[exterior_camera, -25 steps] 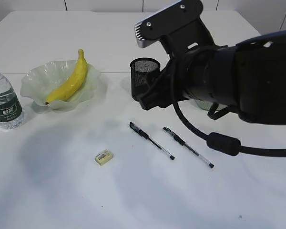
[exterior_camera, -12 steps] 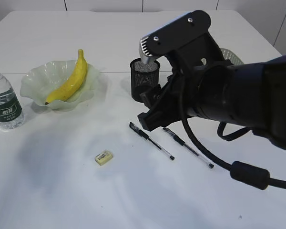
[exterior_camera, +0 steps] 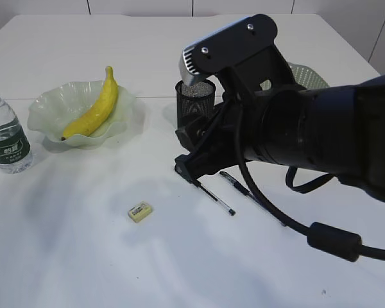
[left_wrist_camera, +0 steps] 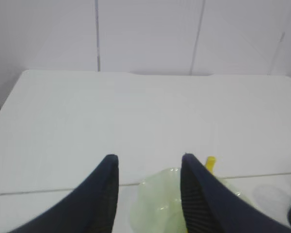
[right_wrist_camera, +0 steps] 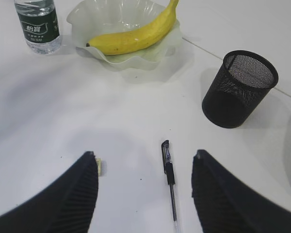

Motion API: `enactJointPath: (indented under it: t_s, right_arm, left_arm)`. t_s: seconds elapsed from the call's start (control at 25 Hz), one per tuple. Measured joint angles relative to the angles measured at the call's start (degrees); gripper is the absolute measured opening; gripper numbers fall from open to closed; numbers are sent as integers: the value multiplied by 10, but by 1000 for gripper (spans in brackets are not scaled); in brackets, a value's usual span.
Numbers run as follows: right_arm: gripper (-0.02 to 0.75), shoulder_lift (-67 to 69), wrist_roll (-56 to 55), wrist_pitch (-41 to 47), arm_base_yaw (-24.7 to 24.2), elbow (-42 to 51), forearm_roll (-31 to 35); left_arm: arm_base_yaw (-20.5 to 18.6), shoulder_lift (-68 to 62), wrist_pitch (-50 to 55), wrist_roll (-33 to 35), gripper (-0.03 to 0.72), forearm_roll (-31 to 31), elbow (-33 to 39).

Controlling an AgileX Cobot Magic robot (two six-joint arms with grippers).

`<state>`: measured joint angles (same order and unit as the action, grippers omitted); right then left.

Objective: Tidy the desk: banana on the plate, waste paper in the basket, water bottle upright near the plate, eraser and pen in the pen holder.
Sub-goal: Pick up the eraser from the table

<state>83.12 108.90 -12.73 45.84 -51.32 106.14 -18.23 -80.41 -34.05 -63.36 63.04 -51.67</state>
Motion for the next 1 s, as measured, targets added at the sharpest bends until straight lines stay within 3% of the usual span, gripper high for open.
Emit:
enactJointPath:
  t_s: [0.36, 1.0]
  right_arm:
    - [461, 0, -3, 1, 0, 0, 0]
    - [461, 0, -4, 1, 0, 0, 0]
  left_arm:
    - [0, 0, 107, 0, 295, -13, 3]
    - [0, 0, 94, -1, 264, -7, 3]
